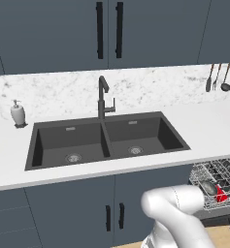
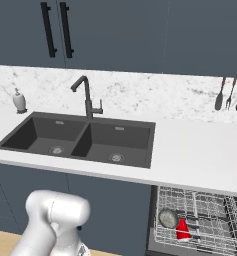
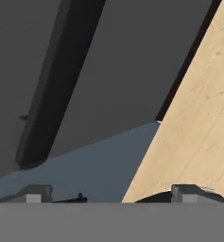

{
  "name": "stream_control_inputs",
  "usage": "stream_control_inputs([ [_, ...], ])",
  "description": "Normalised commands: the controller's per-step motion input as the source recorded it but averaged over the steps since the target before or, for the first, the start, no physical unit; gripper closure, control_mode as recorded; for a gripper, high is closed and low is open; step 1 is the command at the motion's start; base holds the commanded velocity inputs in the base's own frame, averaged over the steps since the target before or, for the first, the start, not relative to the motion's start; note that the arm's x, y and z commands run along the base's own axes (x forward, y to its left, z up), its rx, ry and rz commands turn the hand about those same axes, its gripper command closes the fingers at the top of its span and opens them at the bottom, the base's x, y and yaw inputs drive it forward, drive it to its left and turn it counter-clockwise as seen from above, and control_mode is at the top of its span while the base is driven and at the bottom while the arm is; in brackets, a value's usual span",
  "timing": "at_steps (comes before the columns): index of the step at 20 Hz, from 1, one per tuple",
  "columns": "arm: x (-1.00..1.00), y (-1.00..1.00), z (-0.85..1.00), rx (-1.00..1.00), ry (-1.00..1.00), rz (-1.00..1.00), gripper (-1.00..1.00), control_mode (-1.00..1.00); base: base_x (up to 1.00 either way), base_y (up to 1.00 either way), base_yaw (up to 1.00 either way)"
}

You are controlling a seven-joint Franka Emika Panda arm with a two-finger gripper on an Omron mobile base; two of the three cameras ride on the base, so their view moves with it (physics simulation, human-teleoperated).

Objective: Pick up the cup and bowl from the counter, place them in the dishwasher, and close the dishwasher door.

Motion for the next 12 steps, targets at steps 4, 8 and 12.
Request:
stream_control_inputs([
  [4, 1.0, 0.01, -0.24, 0.14, 0.0, -0.05, -1.0, -1.0, 0.0, 0.0, 0.0],
  [8, 1.0, 0.23, -0.38, 0.11, 0.0, -0.04, -1.0, -1.0, 0.0, 0.0, 0.0],
  [12, 1.0, -0.02, -0.56, 0.06, 0.0, -0.1, -1.0, -1.0, 0.0, 0.0, 0.0],
])
